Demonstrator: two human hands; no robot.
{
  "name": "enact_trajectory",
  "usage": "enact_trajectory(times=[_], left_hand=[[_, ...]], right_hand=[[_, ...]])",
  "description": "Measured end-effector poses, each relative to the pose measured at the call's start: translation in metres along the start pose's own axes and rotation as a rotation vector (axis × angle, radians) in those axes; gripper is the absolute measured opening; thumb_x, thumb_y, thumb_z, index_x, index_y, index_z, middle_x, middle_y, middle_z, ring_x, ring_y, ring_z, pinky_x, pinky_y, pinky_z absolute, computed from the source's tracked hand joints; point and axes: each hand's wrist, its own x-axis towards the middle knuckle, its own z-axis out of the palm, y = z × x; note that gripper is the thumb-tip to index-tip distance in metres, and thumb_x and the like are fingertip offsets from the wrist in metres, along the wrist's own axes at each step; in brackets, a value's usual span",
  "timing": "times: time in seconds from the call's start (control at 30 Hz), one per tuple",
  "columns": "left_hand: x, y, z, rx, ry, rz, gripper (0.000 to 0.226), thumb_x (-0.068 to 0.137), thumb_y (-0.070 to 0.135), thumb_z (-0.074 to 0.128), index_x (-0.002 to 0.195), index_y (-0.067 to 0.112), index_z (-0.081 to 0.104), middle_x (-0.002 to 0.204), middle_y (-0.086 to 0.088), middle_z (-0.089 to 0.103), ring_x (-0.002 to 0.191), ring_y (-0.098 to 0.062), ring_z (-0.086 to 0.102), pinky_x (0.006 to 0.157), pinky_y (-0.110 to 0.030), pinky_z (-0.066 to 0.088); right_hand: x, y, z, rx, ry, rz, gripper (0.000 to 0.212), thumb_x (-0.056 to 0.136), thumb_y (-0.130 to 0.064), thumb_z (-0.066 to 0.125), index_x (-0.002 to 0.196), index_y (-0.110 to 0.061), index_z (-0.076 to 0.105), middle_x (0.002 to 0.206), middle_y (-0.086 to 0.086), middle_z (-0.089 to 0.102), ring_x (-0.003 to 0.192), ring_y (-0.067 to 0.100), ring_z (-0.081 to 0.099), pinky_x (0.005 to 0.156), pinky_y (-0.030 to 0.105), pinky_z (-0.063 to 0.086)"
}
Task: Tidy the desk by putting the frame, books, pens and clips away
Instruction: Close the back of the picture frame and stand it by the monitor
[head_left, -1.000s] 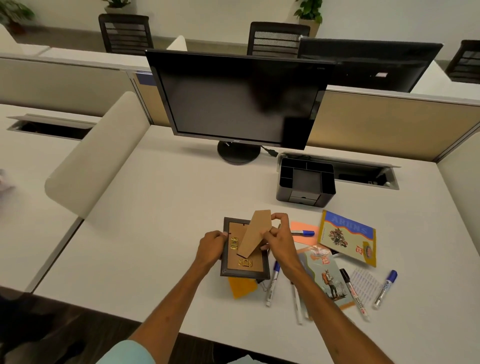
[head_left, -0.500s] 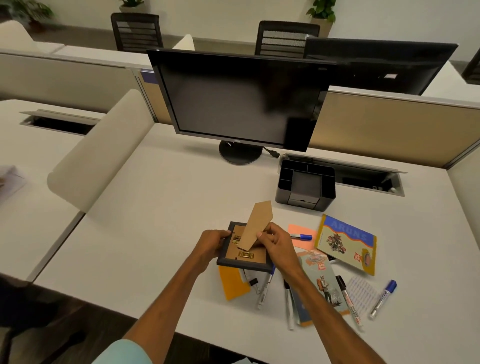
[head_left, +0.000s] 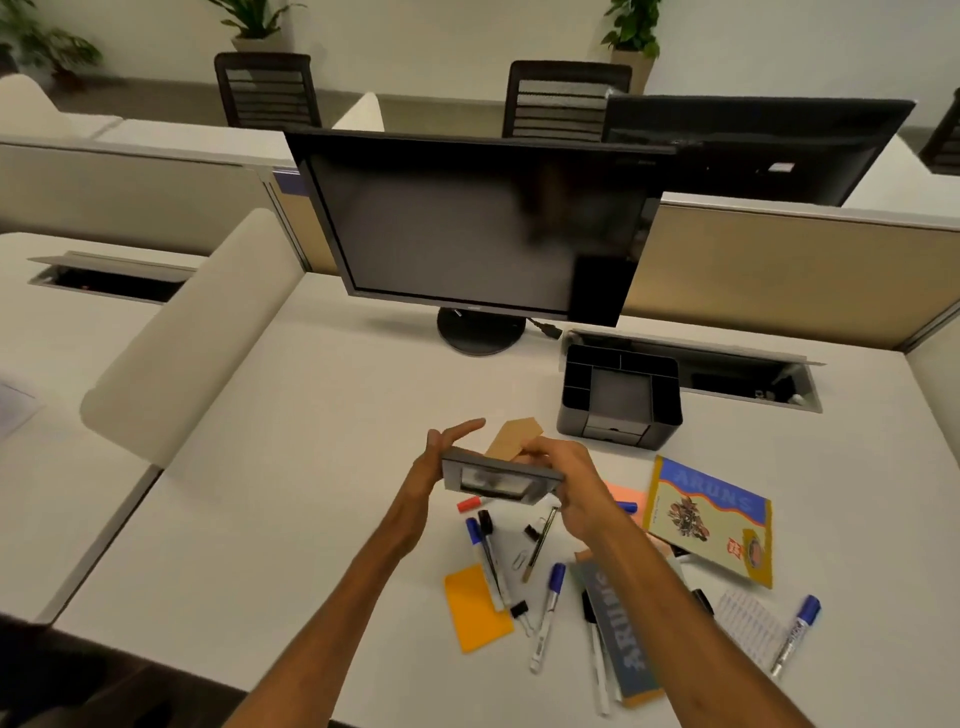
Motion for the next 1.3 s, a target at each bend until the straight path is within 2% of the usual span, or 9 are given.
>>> enact_trajectory(times=[0.1, 0.23, 0.33, 0.43, 0.67, 0.8, 0.9, 1.1, 1.3], left_hand=[[0.018, 0.008, -0.01, -0.048, -0.039, 0.026, 0.097, 0.084, 0.09, 0.017, 0.151, 0.031, 0.053, 0.15, 0.009, 0.06, 0.14, -0.011, 0.054, 0.114, -0.021, 0.036], [0.046, 0.0, -0.024, -0.077, -0.035, -0.045, 0.067, 0.098, 0.065, 0.023, 0.137, 0.03, 0.065, 0.133, 0.019, 0.07, 0.126, 0.0, 0.062, 0.096, -0.009, 0.046], [0.073, -0.006, -0.032, -0.095, 0.024, -0.097, 0.058, 0.1, 0.072, 0.027, 0.114, 0.044, 0.076, 0.114, 0.021, 0.076, 0.111, 0.003, 0.069, 0.081, -0.008, 0.054], [0.101, -0.014, -0.039, -0.153, 0.05, -0.139, 0.055, 0.096, 0.076, 0.021, 0.1, 0.062, 0.075, 0.108, 0.027, 0.076, 0.103, 0.01, 0.07, 0.085, -0.014, 0.048], [0.159, -0.022, -0.05, -0.234, 0.08, -0.209, 0.068, 0.097, 0.077, 0.019, 0.11, 0.046, 0.078, 0.112, 0.015, 0.079, 0.102, -0.005, 0.076, 0.077, -0.019, 0.057], [0.186, -0.028, -0.058, -0.259, 0.11, -0.256, 0.065, 0.104, 0.068, 0.019, 0.118, 0.034, 0.072, 0.108, 0.014, 0.08, 0.102, -0.013, 0.076, 0.082, -0.026, 0.056], [0.203, -0.029, -0.06, -0.272, 0.131, -0.285, 0.054, 0.108, 0.06, 0.021, 0.113, 0.036, 0.069, 0.1, 0.02, 0.079, 0.101, -0.012, 0.074, 0.086, -0.032, 0.055], [0.228, -0.032, -0.058, -0.278, 0.133, -0.28, 0.052, 0.109, 0.058, 0.022, 0.112, 0.037, 0.07, 0.105, 0.016, 0.079, 0.107, -0.018, 0.073, 0.097, -0.041, 0.056], [0.241, -0.034, -0.061, -0.247, 0.135, -0.255, 0.051, 0.11, 0.058, 0.022, 0.114, 0.039, 0.069, 0.102, 0.021, 0.079, 0.096, -0.007, 0.077, 0.079, -0.026, 0.059]], right_hand=[[0.013, -0.012, 0.007, 0.107, -0.014, 0.037, 0.018, 0.088, -0.031, 0.069, 0.081, -0.017, 0.078, 0.083, 0.006, 0.078, 0.08, 0.018, 0.074, 0.076, 0.032, 0.053], [0.041, -0.026, 0.018, 0.246, 0.11, 0.19, 0.026, 0.097, -0.039, 0.064, 0.097, -0.013, 0.063, 0.07, 0.008, 0.076, 0.082, 0.026, 0.072, 0.075, 0.036, 0.056], [0.061, -0.033, 0.031, 0.269, 0.137, 0.202, 0.033, 0.102, -0.046, 0.055, 0.099, -0.015, 0.064, 0.074, 0.007, 0.08, 0.09, 0.028, 0.073, 0.077, 0.039, 0.055], [0.077, -0.041, 0.044, 0.248, 0.201, 0.175, 0.036, 0.105, -0.049, 0.049, 0.093, -0.021, 0.067, 0.069, 0.0, 0.079, 0.089, 0.023, 0.071, 0.067, 0.035, 0.048], [0.116, -0.048, 0.061, 0.217, 0.198, 0.147, 0.048, 0.11, -0.042, 0.033, 0.094, -0.022, 0.074, 0.085, 0.001, 0.082, 0.099, 0.025, 0.072, 0.07, 0.036, 0.052], [0.142, -0.048, 0.059, 0.238, 0.138, 0.145, 0.047, 0.113, -0.046, 0.029, 0.11, -0.022, 0.07, 0.117, 0.008, 0.076, 0.114, 0.027, 0.066, 0.1, 0.042, 0.049], [0.156, -0.045, 0.053, 0.236, 0.089, 0.138, 0.043, 0.113, -0.049, 0.027, 0.118, -0.026, 0.064, 0.121, 0.002, 0.07, 0.124, 0.026, 0.057, 0.119, 0.049, 0.036], [0.181, -0.046, 0.052, 0.181, 0.103, 0.076, 0.042, 0.114, -0.044, 0.029, 0.107, -0.032, 0.069, 0.106, -0.007, 0.075, 0.107, 0.017, 0.067, 0.11, 0.046, 0.045], [0.193, -0.045, 0.051, 0.184, 0.117, 0.076, 0.042, 0.114, -0.043, 0.03, 0.108, -0.033, 0.07, 0.102, -0.011, 0.078, 0.103, 0.014, 0.07, 0.096, 0.038, 0.052]])
